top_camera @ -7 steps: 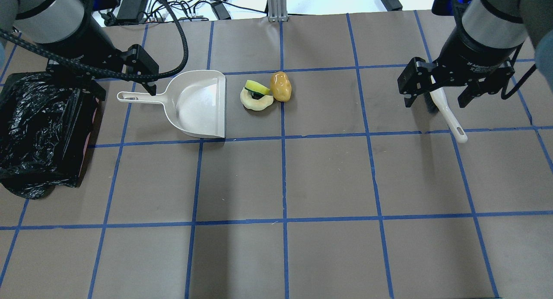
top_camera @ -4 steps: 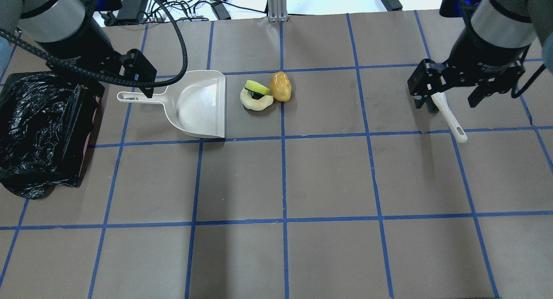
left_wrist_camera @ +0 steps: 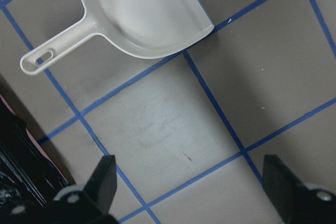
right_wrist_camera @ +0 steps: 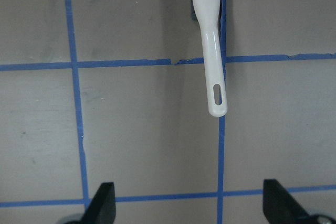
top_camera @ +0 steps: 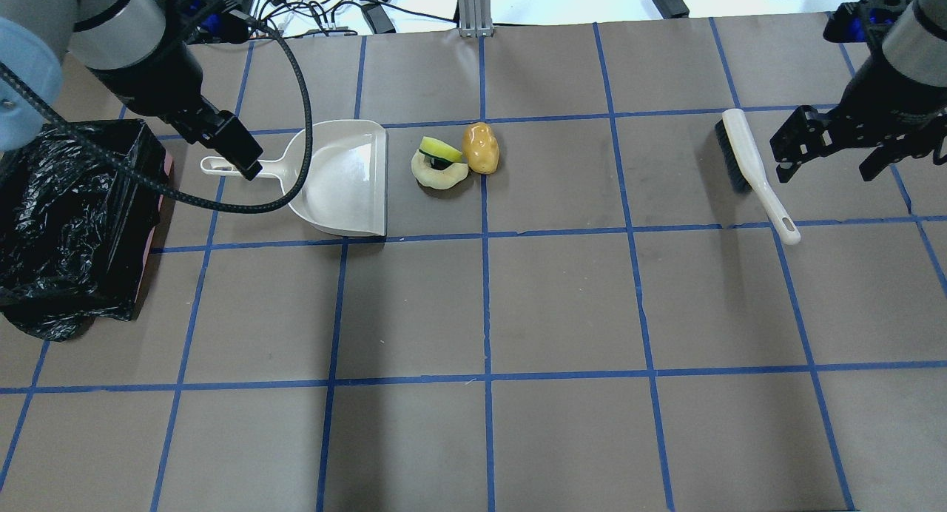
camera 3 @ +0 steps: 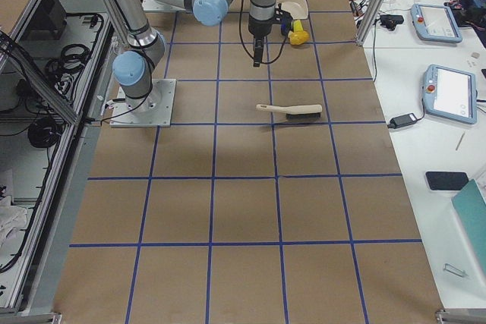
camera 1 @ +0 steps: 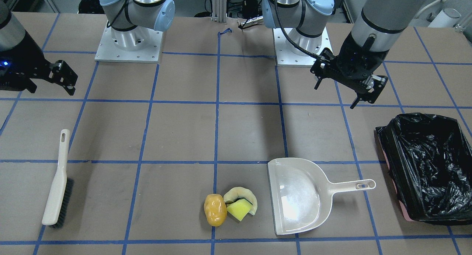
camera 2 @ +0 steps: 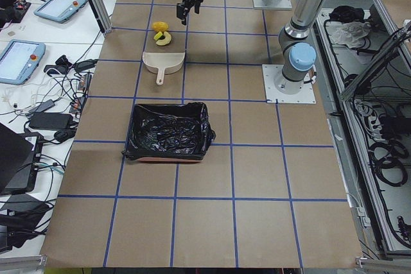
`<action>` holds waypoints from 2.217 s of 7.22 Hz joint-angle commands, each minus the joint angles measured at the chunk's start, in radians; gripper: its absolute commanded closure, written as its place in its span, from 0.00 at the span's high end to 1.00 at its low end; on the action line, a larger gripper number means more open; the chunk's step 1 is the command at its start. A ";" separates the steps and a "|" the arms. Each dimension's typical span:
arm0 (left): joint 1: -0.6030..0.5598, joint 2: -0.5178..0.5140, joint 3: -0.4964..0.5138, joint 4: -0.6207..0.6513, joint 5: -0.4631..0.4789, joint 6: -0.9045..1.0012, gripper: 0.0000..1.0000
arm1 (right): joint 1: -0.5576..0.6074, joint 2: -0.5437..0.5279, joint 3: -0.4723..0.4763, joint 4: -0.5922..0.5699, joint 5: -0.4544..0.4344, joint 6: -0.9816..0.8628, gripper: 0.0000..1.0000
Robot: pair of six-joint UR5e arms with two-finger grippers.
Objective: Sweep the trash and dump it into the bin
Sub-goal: 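Move the left gripper to the dustpan handle while the right gripper approaches the brush, then grasp the dustpan handle with the left gripper while the right gripper grasps the brush handle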
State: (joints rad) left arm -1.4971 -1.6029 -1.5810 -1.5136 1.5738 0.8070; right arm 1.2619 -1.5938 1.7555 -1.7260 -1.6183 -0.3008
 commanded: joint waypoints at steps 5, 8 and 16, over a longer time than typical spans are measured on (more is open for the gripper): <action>0.093 -0.219 0.013 0.244 0.131 0.924 1.00 | -0.053 0.231 0.091 -0.285 -0.034 -0.083 0.93; 0.097 -0.359 0.029 0.451 0.085 0.931 0.99 | -0.055 0.316 0.093 -0.337 -0.035 -0.078 0.90; 0.156 -0.471 0.067 0.336 -0.006 0.828 1.00 | -0.055 0.348 0.108 -0.336 -0.035 -0.061 0.55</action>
State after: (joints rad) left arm -1.3451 -2.0718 -1.5038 -1.1454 1.5788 1.6525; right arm 1.2073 -1.2452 1.8637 -2.0605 -1.6536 -0.3639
